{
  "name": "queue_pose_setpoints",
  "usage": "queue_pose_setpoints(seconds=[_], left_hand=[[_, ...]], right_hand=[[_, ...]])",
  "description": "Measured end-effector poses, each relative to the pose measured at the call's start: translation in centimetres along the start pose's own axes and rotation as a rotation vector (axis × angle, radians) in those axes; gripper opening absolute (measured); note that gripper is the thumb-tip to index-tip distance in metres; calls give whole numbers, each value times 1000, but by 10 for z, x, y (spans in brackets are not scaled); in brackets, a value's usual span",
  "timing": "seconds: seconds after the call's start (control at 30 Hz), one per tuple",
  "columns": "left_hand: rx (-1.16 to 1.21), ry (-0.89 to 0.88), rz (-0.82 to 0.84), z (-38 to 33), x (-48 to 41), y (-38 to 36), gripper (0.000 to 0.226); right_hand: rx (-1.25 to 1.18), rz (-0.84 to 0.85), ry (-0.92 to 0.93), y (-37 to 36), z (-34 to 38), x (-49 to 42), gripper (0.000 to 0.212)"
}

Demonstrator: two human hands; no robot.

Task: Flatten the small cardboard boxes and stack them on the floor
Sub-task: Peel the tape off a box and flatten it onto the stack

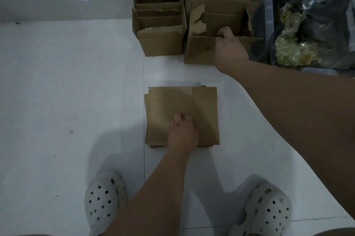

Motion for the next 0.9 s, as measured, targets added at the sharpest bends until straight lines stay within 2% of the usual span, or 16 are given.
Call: queue_pose_setpoints(seconds=[0.1,0.27,0.37,0.43,0.53,0.63,0.73,0.83,0.9], left_hand=[[16,8,49,-1,3,-5,48],[183,70,86,-7,8,0,51],[267,-4,102,-20,7,13,52],[435,1,79,-26,6,30,46],[866,116,25,-24,8,54,44],[1229,202,17,-22,11,70,42],[1440,233,25,-25,20,83,55],[1541,240,112,-33,28,84,68],[1603,239,202,-39,35,80,63]], right_hand=[[-61,-160,19,27,3,8,31],[-307,-354,-169,71,-13,34,28],[-411,-410,-238,89,-19,63,24],[-504,-462,-287,97,-24,86,23],[-746,-557,-411,107,-40,118,21],[-1042,-568,-522,110,-49,143,33],[-1252,-542,-557,115,-51,161,49],[-1400,-489,-690,109,-58,173,37],[-1531,-398,-795,95,-59,180,35]])
Point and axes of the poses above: each hand's wrist, its own x-axis away from the middle knuckle, its own y-axis out of the back of the hand, z = x × y, the point moved 9 cm from there along -x, towards the middle knuckle, and after that the axes turned 3 degrees about x, right-handed, at the moved point
